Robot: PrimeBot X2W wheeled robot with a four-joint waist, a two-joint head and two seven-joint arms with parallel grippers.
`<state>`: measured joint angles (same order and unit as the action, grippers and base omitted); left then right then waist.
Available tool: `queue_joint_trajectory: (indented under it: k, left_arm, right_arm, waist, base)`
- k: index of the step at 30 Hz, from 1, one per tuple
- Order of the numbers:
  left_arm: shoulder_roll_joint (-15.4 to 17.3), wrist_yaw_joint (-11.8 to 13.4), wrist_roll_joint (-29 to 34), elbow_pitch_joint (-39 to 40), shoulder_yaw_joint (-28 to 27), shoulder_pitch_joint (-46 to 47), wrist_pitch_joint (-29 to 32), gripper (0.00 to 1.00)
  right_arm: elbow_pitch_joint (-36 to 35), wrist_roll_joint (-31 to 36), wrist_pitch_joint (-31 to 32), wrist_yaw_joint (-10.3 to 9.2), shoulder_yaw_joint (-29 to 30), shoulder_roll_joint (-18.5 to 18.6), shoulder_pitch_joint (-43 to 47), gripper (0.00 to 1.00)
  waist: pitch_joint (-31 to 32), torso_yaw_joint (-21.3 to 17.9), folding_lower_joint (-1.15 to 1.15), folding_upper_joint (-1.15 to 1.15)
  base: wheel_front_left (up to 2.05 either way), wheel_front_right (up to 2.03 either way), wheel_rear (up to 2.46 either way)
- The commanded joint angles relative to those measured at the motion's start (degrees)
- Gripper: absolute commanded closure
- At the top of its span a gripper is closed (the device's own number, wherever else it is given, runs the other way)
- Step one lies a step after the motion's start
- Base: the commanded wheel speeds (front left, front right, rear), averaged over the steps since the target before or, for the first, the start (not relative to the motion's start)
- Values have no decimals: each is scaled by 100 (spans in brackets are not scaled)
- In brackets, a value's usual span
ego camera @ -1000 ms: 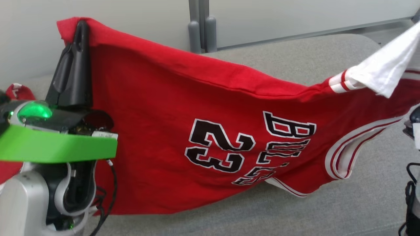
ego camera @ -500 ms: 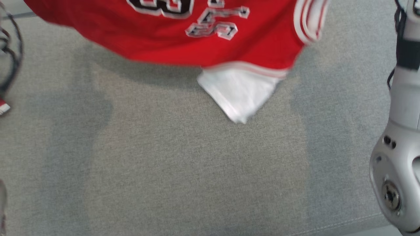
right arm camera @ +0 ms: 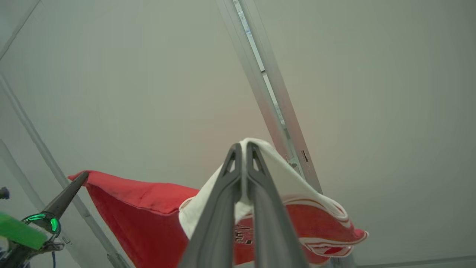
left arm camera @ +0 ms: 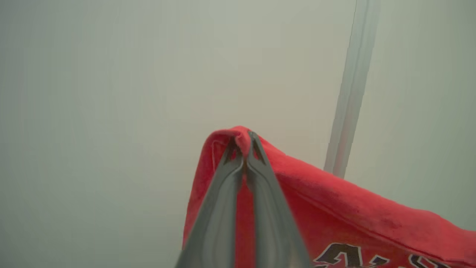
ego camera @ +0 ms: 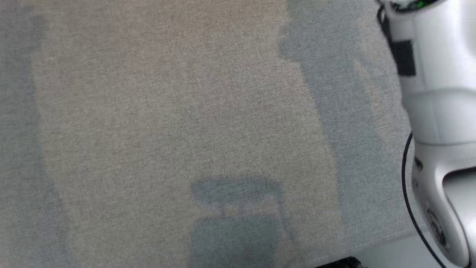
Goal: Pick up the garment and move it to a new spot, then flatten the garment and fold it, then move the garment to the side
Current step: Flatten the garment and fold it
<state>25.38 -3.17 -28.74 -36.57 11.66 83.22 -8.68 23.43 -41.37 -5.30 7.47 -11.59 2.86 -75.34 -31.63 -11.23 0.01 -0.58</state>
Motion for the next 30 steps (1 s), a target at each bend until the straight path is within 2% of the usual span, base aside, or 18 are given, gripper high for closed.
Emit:
queue_joint_trajectory:
  k: [1, 5, 9, 22, 27, 30]
  left_arm:
    - [2, -52, -86, -42, -34, -153, -73, 100]
    - [-74, -257, -340, -264, -95, -766, -375, 100]
    - [-168, -364, -626, -123, -126, -1383, -535, 100]
    - [-439, -408, -1078, 838, -40, -2823, -571, 100]
    - [-516, -401, -1310, 1613, 9, -3999, -553, 100]
    - [-536, -258, -1377, 2149, -30, -4870, -577, 100]
  right_arm:
    - [-79, -26, -48, 4, -58, 6, 137, 100]
    - [-585, -56, 10, 4, -466, 11, 1177, 100]
    - [-1168, 9, 168, 4, -501, 92, 2151, 100]
    - [-2814, 254, 719, 4, 517, 140, 4166, 100]
    - [-3319, 310, 1036, 4, 843, 105, 5154, 100]
    - [-3592, 311, 1171, 4, 1033, 72, 5817, 100]
  waist:
    - [-216, -133, -1, 58]
    - [-246, -52, -1, 58]
    - [-160, 70, -1, 58]
    - [428, 365, -1, 58]
    - [773, 424, -1, 58]
    - [973, 464, -1, 58]
  base:
    - [0, 0, 0]
    - [0, 0, 0]
    - [0, 0, 0]
    - [0, 0, 0]
    - [0, 0, 0]
    - [0, 0, 0]
